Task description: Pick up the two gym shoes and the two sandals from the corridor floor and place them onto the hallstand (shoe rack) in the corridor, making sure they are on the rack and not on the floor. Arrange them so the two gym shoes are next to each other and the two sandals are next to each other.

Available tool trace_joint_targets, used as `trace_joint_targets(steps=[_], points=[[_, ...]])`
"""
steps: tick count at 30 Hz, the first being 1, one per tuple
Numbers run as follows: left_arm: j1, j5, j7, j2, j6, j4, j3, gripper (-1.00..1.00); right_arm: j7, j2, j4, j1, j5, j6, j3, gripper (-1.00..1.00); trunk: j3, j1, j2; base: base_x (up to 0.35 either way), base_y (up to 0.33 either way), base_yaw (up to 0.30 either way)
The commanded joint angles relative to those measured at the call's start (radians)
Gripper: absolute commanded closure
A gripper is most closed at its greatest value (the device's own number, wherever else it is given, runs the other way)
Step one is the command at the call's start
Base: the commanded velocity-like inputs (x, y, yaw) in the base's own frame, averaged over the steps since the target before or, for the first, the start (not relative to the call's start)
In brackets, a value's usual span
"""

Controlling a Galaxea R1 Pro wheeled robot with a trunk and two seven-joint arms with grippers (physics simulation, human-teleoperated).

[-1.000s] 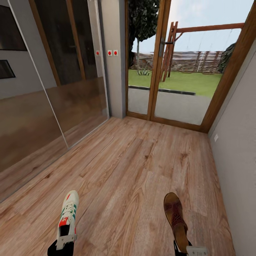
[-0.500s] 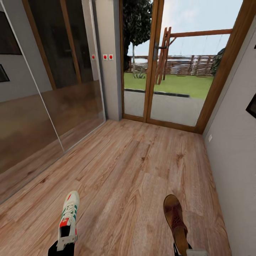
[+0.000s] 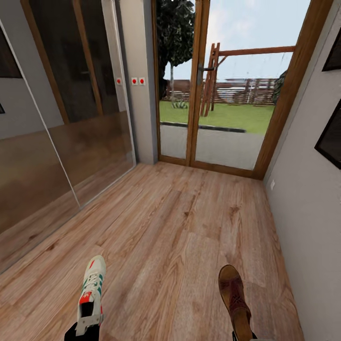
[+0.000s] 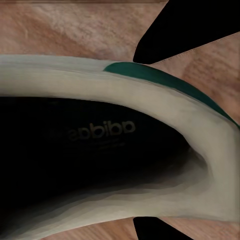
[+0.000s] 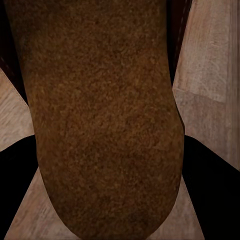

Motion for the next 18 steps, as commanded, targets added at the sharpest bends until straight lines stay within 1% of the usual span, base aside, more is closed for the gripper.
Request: trace_joint_targets(steps=[1,5,8,12,18], points=[[-0.001,-0.01,0.003,-0.001,-0.005,0.002,0.003,1.0,-0.005,0.0,0.0,-0.001,0.01,-0.002,-0.004,1.0,0.001,0.0,0.0,0.0,0.0,-0.09],[0.0,-0.009,0.002,-0.002,-0.005,0.001,0.001,1.0,-0.005,-0.001,-0.004,-0.001,0.007,-0.002,-0.005,1.0,0.007,0.0,0.0,0.008,0.0,-0.089],[0.0,-0.009,0.002,-0.003,-0.005,0.001,0.0,1.0,-0.006,-0.001,-0.008,-0.001,0.005,-0.002,-0.005,1.0,0.011,0.0,0.0,0.084,0.031,-0.057],[0.0,-0.009,0.002,-0.005,-0.005,0.002,0.0,1.0,-0.006,0.002,-0.014,-0.001,0.003,-0.002,-0.004,1.0,0.014,0.0,0.0,0.181,0.121,-0.021],[0.001,-0.006,0.003,-0.004,-0.005,0.003,0.004,1.0,-0.006,0.009,-0.014,-0.001,0.003,-0.001,-0.002,1.0,0.015,0.0,0.0,0.241,0.181,-0.005]])
